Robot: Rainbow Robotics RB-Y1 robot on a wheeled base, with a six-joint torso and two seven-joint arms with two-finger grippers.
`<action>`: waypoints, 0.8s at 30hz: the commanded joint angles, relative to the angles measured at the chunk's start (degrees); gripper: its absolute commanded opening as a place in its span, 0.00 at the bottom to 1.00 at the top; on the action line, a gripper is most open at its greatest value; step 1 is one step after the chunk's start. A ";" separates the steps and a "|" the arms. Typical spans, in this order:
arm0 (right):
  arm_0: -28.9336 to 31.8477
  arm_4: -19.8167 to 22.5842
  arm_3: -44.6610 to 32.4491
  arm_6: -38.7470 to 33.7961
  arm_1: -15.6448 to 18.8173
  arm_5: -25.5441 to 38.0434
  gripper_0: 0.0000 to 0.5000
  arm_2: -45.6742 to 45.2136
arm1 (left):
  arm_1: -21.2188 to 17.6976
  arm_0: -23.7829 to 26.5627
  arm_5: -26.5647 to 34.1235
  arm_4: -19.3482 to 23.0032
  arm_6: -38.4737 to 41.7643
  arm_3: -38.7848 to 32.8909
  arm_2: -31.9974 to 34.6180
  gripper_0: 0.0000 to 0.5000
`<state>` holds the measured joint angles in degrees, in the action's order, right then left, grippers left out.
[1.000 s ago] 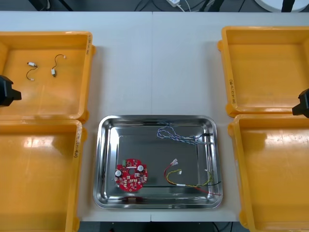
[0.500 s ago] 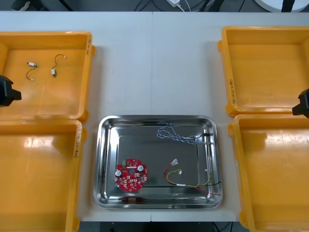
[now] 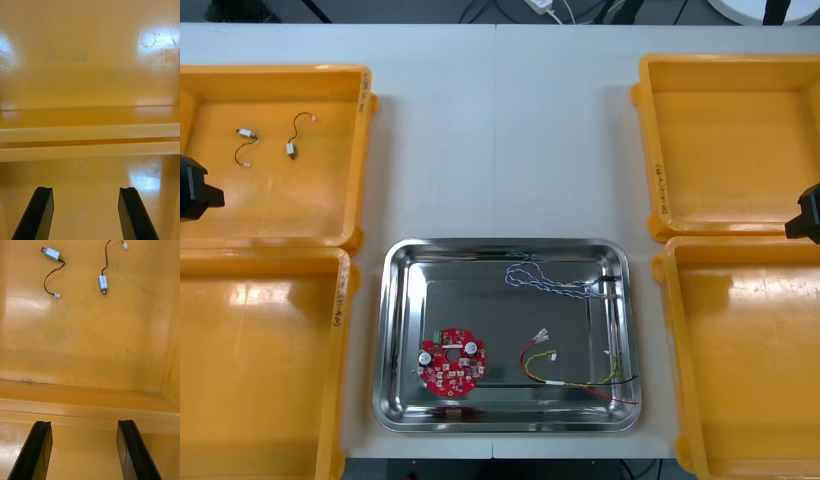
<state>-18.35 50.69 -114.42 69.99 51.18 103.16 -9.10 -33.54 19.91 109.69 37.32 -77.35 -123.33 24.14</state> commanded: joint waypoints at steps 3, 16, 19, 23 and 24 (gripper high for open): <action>0.15 0.02 -1.24 1.38 2.34 -0.07 1.00 -1.79 | -1.61 -0.67 0.31 -0.58 3.88 -0.33 0.91 1.00; 0.15 0.02 -1.24 1.38 2.34 -0.07 1.00 -1.79 | -1.61 -0.67 0.31 -0.58 3.88 -0.33 0.91 1.00; 0.15 0.02 -1.24 1.38 2.34 -0.07 1.00 -1.79 | -1.61 -0.67 0.31 -0.58 3.88 -0.33 0.91 1.00; 0.15 0.02 -1.24 1.38 2.34 -0.07 1.00 -1.79 | -1.61 -0.67 0.31 -0.58 3.88 -0.33 0.91 1.00; 0.15 0.02 -1.24 1.38 2.34 -0.07 1.00 -1.79 | -1.61 -0.67 0.31 -0.58 3.88 -0.33 0.91 1.00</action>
<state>-18.35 50.69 -114.42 69.99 51.18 103.16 -9.10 -33.54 19.91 109.69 37.32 -77.34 -123.33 24.14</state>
